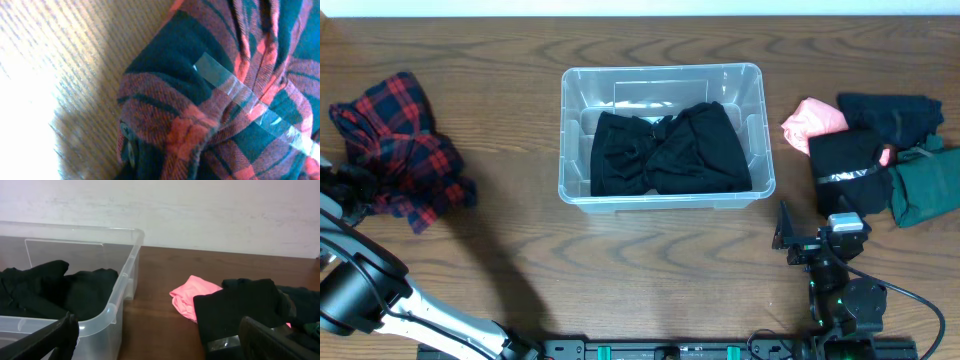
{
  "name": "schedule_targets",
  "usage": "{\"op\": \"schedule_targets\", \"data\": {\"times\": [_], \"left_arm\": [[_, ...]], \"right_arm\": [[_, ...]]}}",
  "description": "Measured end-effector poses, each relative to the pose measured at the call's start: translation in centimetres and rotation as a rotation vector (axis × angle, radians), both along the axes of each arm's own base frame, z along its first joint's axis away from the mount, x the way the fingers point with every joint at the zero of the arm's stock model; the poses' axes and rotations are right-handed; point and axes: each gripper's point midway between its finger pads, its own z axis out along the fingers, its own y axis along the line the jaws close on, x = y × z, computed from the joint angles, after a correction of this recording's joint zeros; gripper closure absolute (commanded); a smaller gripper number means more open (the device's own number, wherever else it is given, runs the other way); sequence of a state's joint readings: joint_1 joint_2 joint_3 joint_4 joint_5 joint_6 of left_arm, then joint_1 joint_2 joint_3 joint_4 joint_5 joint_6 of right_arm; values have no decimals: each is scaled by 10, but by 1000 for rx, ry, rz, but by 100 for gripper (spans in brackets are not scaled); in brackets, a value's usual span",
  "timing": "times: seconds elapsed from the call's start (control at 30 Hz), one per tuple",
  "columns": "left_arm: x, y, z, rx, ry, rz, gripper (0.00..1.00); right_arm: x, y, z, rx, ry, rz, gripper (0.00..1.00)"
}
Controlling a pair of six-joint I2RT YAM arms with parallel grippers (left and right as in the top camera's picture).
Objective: Pack container
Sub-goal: 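Move the left gripper to the plaid shirt and grasp it, then lift the plaid shirt with the left gripper and swing it over the bin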
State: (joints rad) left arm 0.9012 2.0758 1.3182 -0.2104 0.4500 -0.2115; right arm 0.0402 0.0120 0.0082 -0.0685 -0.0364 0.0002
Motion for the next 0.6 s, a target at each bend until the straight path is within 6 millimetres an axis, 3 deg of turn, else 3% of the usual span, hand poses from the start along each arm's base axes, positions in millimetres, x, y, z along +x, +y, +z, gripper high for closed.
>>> {"op": "schedule_targets", "data": {"times": [0.2, 0.33, 0.43, 0.6], "left_arm": [[11, -13, 6, -59, -40, 7, 94], [30, -33, 35, -72, -101, -32, 94], [47, -52, 87, -12, -181, -90, 94], [64, -101, 202, 149, -363, -216, 94]], "right_arm": [[0, 0, 0, 0, 0, 0, 1], [0, 0, 0, 0, 0, 0, 1], [0, 0, 0, 0, 0, 0, 1], [0, 0, 0, 0, 0, 0, 1]]}}
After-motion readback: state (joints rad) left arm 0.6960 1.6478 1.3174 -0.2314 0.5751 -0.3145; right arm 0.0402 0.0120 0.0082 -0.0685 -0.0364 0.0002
